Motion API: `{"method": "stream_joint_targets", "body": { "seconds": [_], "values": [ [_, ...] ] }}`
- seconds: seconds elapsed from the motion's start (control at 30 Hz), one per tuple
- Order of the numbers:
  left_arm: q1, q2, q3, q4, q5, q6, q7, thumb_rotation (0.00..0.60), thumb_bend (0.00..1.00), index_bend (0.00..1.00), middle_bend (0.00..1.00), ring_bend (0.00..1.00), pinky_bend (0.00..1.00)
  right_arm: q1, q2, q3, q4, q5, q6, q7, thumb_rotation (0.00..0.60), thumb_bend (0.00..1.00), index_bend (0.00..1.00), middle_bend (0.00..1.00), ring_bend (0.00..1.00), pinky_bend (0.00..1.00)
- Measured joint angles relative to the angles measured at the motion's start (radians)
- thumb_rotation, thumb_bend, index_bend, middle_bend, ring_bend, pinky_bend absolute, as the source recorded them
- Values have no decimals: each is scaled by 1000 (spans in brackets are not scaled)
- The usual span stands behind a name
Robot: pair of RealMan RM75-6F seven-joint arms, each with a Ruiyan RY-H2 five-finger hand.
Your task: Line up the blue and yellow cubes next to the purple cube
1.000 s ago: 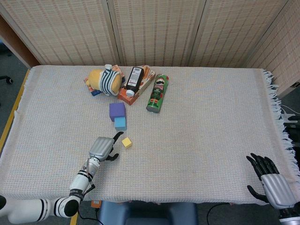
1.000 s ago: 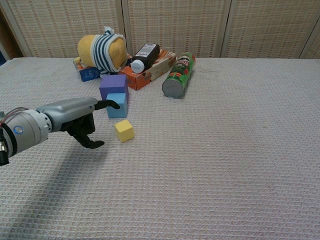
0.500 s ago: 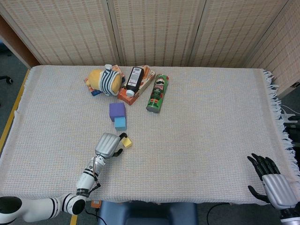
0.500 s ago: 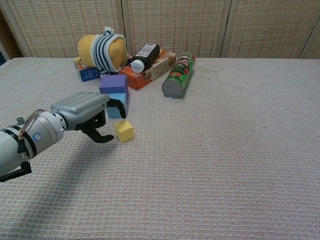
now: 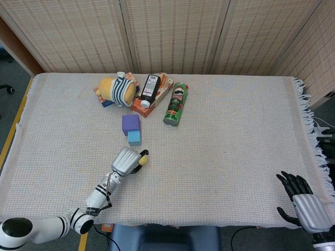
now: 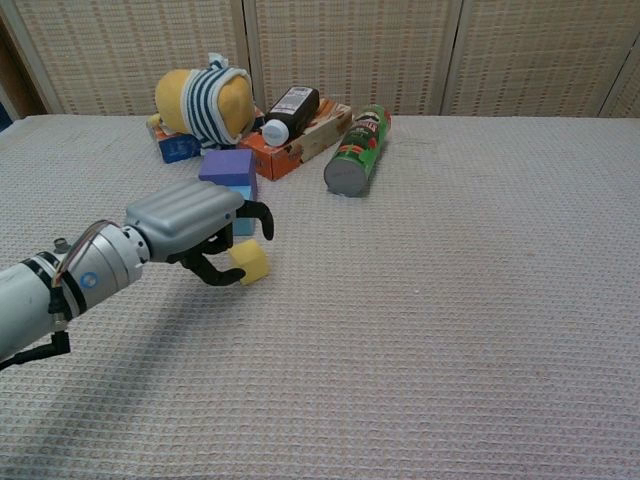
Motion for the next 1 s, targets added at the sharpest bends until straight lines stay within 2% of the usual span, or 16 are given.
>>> {"method": "stream_joint_targets", "body": {
  "seconds": [0.3,1.0],
  "values": [
    [-3,-25,-14,67,13,-38,-22,600,324,410,1000,1000,1000,0,5,-1,0,-1,1,10,600,39,0,0,0,0],
    [24,-3,-41,67,25,-31,4,600,327,542,1000,1000,1000,6,3,-3,-2,-1,-15,5,600,39,0,0,0,0]
  ]
}}
